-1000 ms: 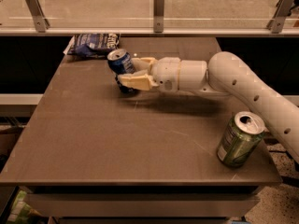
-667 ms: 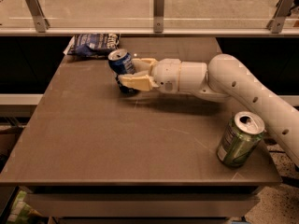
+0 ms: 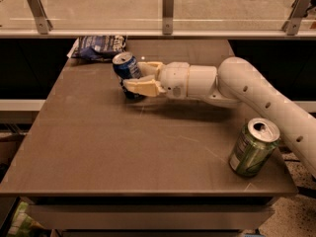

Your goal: Place pepsi can upright

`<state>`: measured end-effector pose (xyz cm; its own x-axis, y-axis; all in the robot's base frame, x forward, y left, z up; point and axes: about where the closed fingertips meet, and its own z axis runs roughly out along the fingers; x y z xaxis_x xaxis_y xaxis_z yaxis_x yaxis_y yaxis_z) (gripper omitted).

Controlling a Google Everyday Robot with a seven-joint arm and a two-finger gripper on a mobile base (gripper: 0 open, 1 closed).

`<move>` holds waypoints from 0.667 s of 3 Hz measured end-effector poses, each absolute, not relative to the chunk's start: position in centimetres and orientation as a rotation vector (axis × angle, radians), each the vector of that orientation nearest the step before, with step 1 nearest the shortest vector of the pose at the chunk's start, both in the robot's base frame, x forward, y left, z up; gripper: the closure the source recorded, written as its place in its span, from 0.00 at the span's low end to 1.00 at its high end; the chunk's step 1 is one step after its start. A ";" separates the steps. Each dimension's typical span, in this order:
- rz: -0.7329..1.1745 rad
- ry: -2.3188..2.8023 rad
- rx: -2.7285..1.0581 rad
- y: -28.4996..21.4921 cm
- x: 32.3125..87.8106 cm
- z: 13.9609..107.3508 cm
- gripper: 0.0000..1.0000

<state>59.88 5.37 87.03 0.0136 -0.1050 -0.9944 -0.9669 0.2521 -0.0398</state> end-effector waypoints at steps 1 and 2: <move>0.951 1.372 -1.106 5.6 59.8 87.1 0.35; 0.954 1.370 -1.109 5.9 59.7 87.1 0.13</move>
Offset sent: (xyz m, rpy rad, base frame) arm -0.0008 0.0023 0.0002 0.0000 -0.0003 0.0041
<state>59.71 5.87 87.08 0.0151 -0.1049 -0.9944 -0.9691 0.2434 -0.0404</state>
